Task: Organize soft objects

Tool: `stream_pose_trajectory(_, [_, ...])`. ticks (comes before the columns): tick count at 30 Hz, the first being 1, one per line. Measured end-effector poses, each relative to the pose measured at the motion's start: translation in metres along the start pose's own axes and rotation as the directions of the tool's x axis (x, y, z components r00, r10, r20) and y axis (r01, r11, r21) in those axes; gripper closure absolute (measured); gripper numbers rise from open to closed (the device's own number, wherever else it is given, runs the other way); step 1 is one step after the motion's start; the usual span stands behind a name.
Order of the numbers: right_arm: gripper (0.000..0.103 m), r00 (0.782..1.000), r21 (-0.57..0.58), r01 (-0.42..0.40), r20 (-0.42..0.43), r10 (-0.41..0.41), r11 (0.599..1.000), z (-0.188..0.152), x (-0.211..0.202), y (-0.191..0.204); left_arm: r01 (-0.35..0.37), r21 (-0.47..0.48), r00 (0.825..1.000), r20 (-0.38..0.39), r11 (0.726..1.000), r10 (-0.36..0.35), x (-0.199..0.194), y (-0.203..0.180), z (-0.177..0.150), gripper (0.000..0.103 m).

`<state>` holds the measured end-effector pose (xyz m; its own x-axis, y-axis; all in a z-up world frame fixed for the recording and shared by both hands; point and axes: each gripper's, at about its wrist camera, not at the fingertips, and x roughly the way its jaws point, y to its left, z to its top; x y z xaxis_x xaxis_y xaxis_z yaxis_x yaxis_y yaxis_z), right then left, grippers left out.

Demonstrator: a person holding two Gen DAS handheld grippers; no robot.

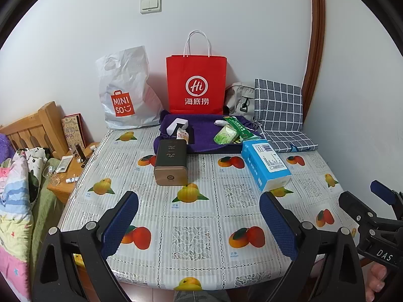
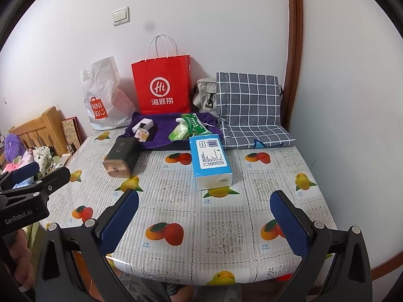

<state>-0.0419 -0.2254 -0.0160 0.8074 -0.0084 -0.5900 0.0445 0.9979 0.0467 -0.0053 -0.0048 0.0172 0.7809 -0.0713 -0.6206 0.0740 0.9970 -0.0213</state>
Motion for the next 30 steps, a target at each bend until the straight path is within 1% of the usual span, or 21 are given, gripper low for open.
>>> stream_pose_trajectory(30, [0.001, 1.0, 0.0, -0.008, 0.002, 0.008, 1.0, -0.0006, 0.0015, 0.0, 0.005, -0.005, 1.0, 0.006, 1.0, -0.005, -0.002, 0.0023, -0.0007, 0.006])
